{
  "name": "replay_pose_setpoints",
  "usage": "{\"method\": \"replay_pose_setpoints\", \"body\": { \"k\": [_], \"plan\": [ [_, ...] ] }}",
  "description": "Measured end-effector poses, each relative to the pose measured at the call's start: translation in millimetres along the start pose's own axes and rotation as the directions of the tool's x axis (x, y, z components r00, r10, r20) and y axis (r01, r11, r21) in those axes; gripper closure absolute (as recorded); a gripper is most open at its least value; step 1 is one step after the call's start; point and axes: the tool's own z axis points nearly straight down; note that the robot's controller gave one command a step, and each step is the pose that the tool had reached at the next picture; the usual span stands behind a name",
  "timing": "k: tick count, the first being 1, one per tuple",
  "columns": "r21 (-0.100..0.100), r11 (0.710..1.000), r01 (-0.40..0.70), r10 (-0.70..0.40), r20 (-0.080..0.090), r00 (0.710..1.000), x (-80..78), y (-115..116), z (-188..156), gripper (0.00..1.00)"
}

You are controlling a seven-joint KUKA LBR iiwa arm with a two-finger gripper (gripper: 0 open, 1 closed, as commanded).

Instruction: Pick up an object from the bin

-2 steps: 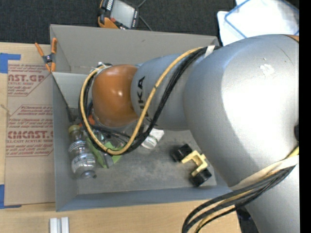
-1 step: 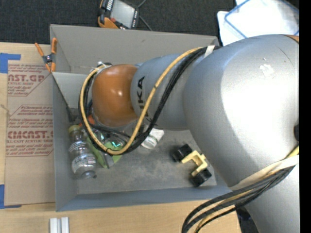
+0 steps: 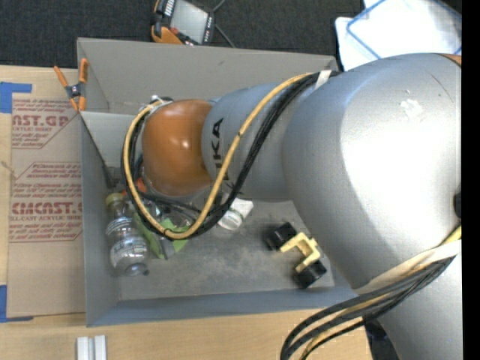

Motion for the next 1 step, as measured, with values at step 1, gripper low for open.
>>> {"method": "replay_pose_setpoints", "body": {
  "k": [1],
  "plan": [
    [0.0,1.0,0.0,0.0,0.0,1.0,0.0,0.0,0.0,1.0]
  ]
}}
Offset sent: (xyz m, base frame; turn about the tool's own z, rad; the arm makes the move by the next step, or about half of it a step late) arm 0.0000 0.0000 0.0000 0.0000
